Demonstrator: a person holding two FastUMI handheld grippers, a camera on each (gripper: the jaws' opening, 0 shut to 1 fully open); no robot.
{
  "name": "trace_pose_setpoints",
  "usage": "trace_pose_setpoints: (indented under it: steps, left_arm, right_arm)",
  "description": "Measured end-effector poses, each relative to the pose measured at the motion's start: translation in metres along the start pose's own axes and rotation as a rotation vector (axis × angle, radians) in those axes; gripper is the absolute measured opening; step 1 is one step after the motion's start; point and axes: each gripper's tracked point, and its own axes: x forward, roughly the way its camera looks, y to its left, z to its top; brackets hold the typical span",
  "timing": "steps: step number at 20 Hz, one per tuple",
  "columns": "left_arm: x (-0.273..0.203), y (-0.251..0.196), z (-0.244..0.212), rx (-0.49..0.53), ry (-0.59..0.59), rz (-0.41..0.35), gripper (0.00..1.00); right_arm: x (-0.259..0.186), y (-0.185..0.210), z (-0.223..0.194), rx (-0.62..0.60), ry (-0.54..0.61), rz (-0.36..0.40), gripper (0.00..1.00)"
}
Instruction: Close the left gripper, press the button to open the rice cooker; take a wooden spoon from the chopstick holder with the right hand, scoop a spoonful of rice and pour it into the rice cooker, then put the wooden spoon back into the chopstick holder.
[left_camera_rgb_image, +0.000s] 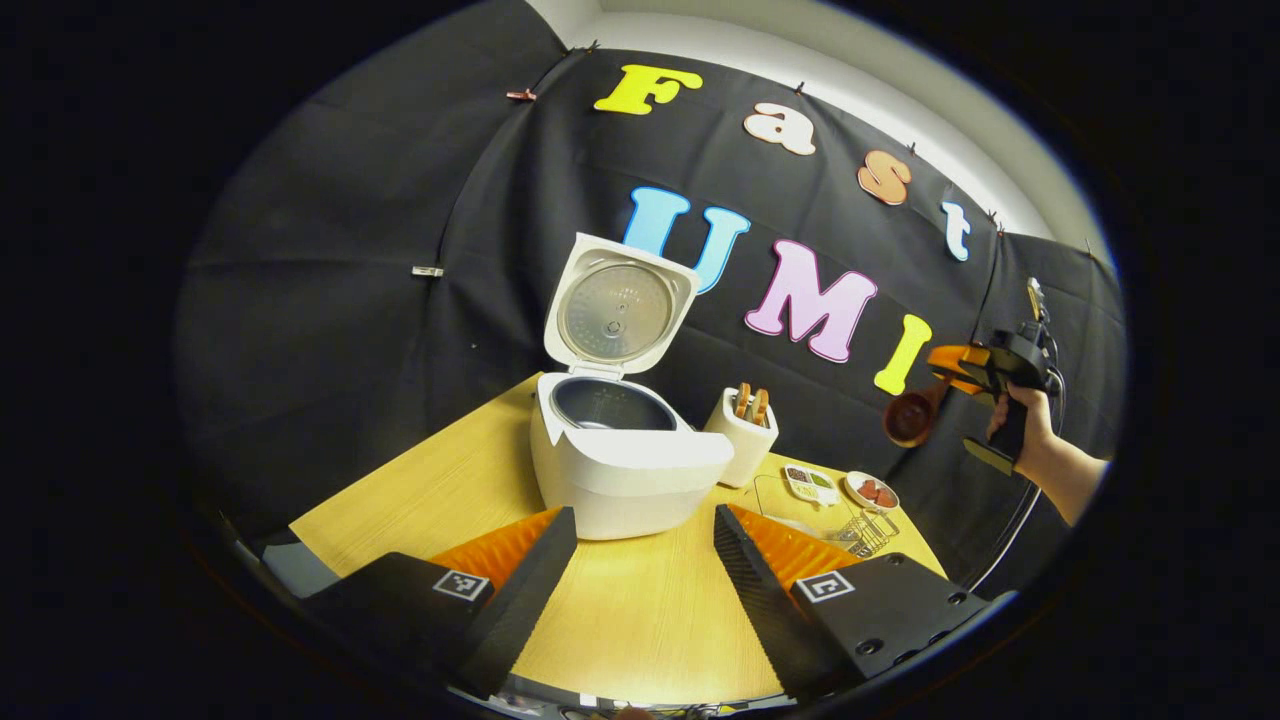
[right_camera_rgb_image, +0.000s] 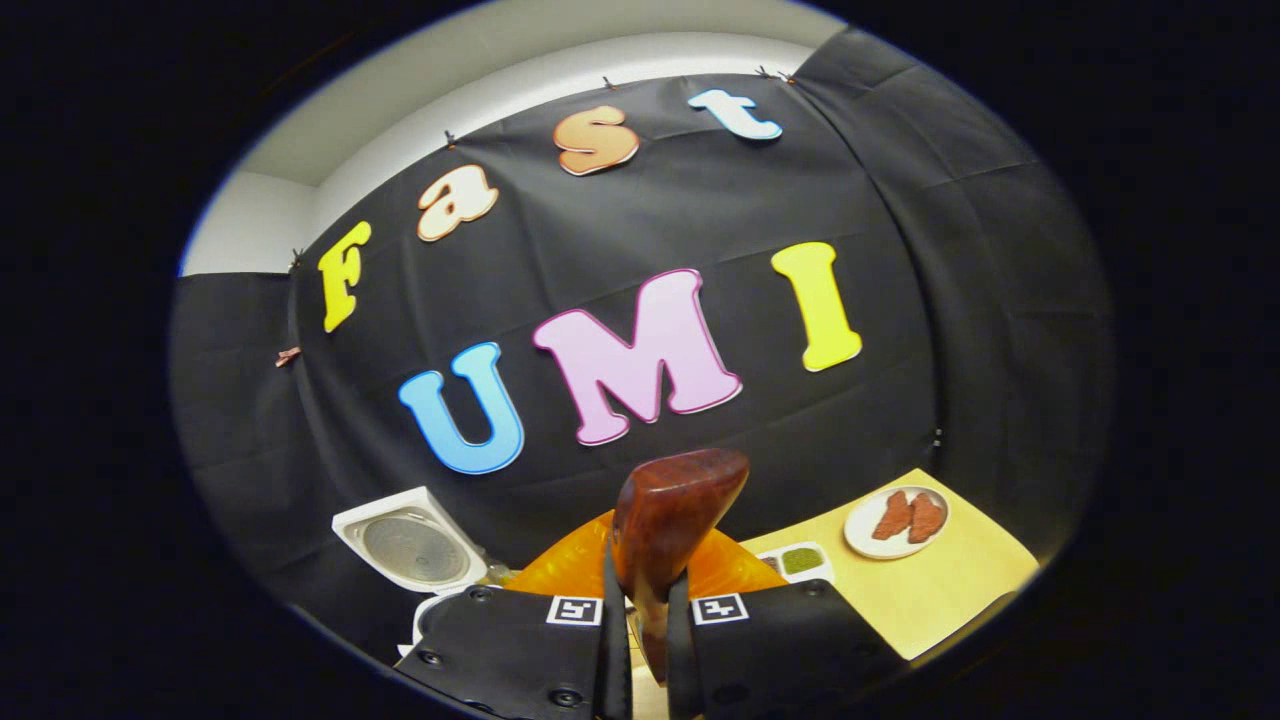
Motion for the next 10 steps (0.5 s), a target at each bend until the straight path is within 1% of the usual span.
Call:
trace_pose_setpoints:
  steps: [4, 7, 10]
  left_arm:
    - [0.007, -0.019, -0.001, 0.012, 0.002, 0.038, 0.95]
    - [0.011, -0.032, -0.001, 0.039, 0.004, 0.083, 0.96]
    - [0.014, -0.051, -0.001, 0.043, -0.001, 0.118, 0.96]
  right_arm:
    - [-0.008, -0.066, -0.011, 0.008, 0.038, -0.07, 0.18]
    - [-0.004, -0.1, -0.028, 0.003, 0.082, -0.091, 0.18]
    - [0.007, -0.128, -0.051, -0.003, 0.131, -0.099, 0.18]
